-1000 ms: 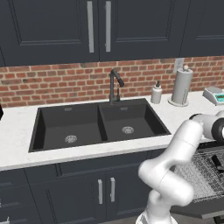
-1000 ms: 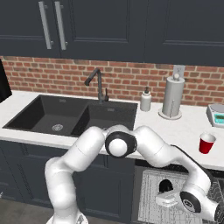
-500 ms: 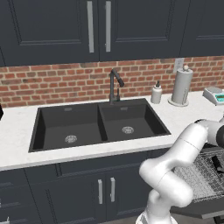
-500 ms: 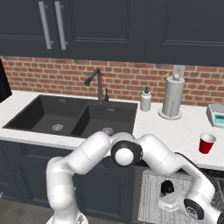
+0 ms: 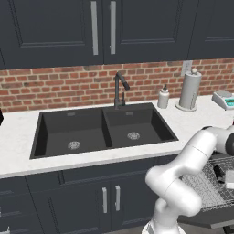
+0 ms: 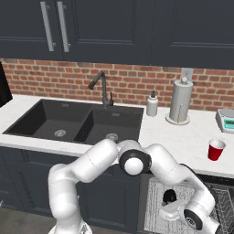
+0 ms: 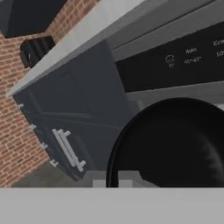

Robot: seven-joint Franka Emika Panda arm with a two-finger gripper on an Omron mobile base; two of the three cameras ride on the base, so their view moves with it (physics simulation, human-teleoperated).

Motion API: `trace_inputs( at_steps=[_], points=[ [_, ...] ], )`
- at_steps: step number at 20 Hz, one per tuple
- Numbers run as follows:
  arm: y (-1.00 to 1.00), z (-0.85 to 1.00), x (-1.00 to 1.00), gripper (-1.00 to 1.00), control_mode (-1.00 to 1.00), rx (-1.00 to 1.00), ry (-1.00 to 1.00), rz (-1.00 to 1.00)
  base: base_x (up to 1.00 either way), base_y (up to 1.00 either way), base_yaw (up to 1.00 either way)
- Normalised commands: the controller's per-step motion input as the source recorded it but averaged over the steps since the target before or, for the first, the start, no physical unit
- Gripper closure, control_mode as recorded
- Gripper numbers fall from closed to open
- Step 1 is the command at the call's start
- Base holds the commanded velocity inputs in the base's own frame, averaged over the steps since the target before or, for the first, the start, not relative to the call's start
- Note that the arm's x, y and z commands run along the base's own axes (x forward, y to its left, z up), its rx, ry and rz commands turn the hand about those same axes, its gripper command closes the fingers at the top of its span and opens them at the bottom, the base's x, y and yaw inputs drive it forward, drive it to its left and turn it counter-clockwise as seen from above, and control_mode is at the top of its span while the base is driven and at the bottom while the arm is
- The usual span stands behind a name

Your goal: Pick up the cup and bowl from the counter, place them in the dishwasher, and close the dishwasher door.

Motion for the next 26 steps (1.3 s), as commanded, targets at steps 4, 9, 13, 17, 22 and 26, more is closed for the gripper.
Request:
trace_inputs(
  at_steps=[4, 9, 13, 17, 22, 26],
  points=[
    [0.0, -0.51, 0.4, 1.0, -1.0, -0.02, 0.0, -0.06, 0.0, 0.0, 0.0],
    [0.0, -0.63, 0.32, 1.0, -1.0, -0.04, 0.0, -0.04, 0.0, 0.0, 0.0],
    [-0.11, -0.49, 0.25, 1.0, -1.0, 0.0, -0.08, 0.0, 0.0, 0.0, 0.0],
    [-0.08, -0.37, 0.03, 1.0, -1.0, 0.0, -0.02, 0.0, 0.0, 0.0, 0.0],
    [0.0, -0.04, 0.0, 1.0, -1.0, 0.0, 0.09, -0.01, 0.0, 0.0, 0.0],
    [0.0, 0.0, 0.0, 1.0, -1.0, 0.0, 0.13, -0.01, 0.0, 0.0, 0.0]
  ],
)
